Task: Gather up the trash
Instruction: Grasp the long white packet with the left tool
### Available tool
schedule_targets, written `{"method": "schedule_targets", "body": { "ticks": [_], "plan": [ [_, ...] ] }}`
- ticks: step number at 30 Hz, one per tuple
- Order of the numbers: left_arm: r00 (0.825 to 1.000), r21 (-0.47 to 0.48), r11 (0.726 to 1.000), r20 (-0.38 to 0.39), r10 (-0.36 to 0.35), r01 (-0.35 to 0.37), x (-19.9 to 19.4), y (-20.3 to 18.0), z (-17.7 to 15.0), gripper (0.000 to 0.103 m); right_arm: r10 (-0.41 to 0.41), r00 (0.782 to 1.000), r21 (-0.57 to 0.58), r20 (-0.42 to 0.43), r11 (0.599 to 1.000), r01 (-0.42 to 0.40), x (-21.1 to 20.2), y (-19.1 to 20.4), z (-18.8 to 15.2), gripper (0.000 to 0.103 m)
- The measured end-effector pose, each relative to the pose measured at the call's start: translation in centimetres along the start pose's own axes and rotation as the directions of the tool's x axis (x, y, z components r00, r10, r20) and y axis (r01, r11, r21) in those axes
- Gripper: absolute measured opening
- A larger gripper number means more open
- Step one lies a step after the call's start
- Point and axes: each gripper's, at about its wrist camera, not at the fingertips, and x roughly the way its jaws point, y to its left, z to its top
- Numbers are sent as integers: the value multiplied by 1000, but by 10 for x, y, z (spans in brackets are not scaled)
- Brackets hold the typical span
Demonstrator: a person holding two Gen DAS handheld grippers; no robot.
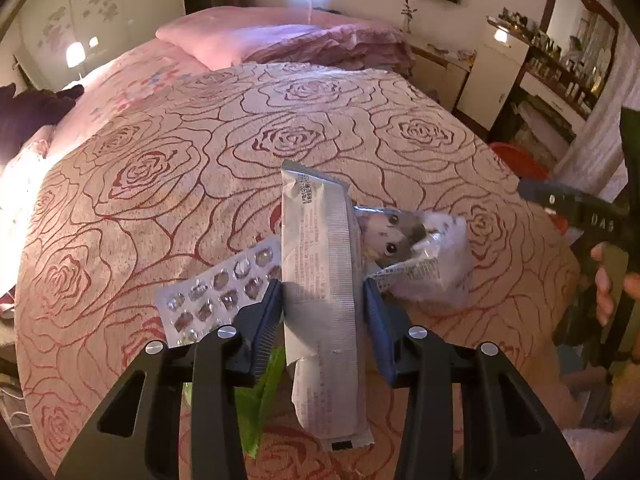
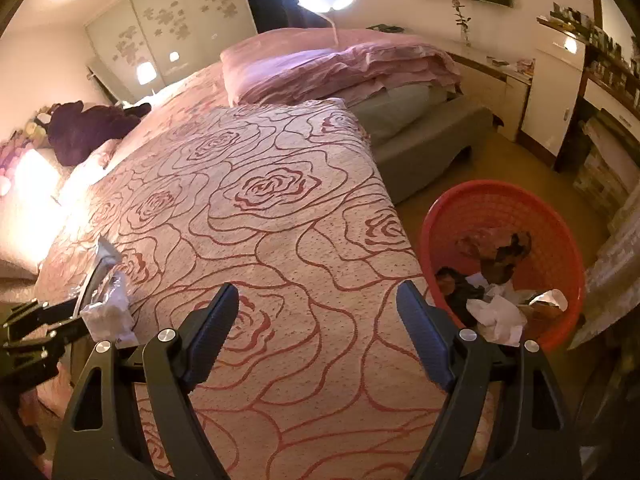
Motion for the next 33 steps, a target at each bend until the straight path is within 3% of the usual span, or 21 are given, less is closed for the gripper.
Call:
{"method": "schedule_targets", "body": {
  "ticks": [7,15,26,33],
  "plan": [
    [998,-49,999,67,-9,12,-14,11,14,39,35,999,-35,-8,999,-35,3,12,1,78],
    [990,-135,991,137,38,-20,-33,39,27,39,122,992,-145,-13,982,-123,2,50,3,78],
    [984,-190,981,159,76,-45,-42,64,30,39,260,962,-300,-80,914,-272,4,110,-2,78],
    [984,-195,980,161,72,-40,-42,67,29,39,279,953,-354,-118,885,-303,11,133,-6,78]
  ]
}}
